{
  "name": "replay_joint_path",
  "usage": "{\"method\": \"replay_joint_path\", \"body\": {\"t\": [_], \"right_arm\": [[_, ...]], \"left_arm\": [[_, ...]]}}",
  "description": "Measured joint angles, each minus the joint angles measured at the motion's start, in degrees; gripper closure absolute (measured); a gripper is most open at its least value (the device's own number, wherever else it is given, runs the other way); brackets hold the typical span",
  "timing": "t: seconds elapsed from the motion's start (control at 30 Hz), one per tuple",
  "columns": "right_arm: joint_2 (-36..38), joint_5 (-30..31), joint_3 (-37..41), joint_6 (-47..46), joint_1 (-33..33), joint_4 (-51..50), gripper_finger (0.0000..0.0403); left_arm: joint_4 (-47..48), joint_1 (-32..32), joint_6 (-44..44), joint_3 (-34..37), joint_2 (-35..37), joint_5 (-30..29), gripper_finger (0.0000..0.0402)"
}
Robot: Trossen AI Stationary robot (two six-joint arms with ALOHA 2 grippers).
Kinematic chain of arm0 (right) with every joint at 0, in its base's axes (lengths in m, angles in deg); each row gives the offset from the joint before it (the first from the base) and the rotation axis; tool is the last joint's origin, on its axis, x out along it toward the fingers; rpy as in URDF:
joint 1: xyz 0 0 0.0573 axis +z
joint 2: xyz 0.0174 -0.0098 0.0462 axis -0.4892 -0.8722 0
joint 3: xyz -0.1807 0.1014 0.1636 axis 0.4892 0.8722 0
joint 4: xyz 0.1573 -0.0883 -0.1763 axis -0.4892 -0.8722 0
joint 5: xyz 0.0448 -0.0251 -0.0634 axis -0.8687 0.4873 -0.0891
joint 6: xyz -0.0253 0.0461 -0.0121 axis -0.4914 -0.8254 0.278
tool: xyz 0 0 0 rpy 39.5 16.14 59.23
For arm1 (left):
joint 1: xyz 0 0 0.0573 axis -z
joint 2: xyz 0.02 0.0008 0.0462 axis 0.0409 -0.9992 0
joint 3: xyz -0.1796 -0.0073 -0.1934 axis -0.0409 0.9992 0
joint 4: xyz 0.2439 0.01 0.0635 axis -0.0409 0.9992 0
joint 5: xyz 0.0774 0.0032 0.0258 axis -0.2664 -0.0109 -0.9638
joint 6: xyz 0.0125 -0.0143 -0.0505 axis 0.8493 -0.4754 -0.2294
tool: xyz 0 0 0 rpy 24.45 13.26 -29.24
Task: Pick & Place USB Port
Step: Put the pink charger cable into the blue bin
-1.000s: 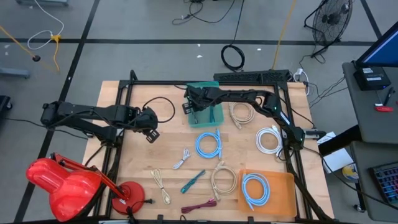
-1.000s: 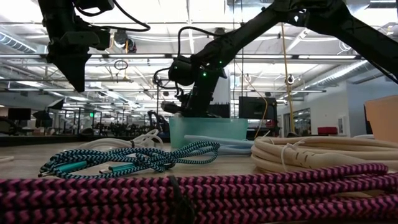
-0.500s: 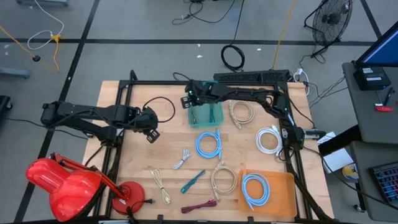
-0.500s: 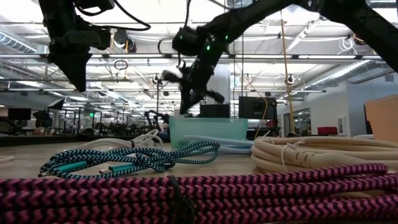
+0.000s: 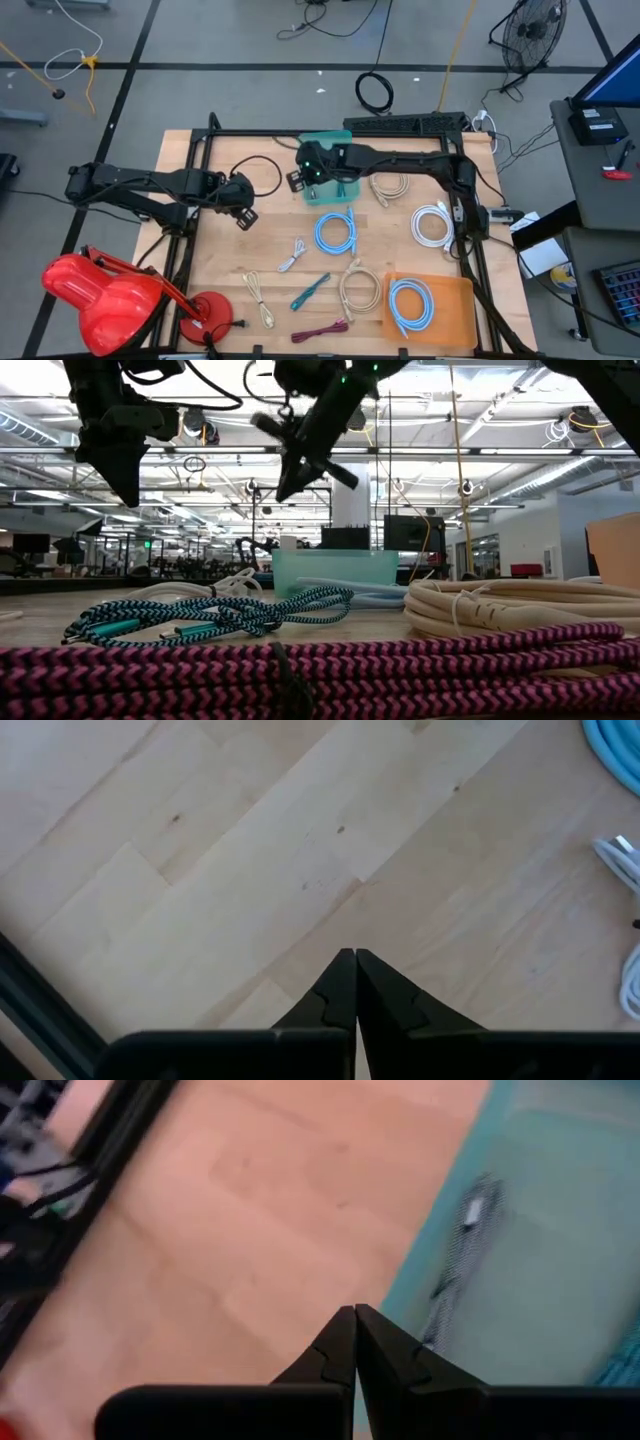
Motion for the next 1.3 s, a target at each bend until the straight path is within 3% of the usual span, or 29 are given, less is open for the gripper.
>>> {"method": "replay_joint_path", "body": {"t": [0.83, 0.97, 1.3], "right_arm": [[-0.1, -8.4, 0.0, -2.8, 10.8, 0.5, 0.0403], [-0.1, -13.3, 0.0, -1.2, 11.8, 2.3, 0.0403], [-0.1, -14.8, 0.0, -0.9, 14.9, 4.7, 0.0403]], "left_arm": [[0.0, 0.0, -0.8, 0.0, 0.0, 5.5, 0.0399], [0.0, 0.0, 0.5, 0.0, 0.0, 10.3, 0.0394], [-0.3, 5.2, 4.0, 0.0, -0.1, 18.3, 0.0396]]}}
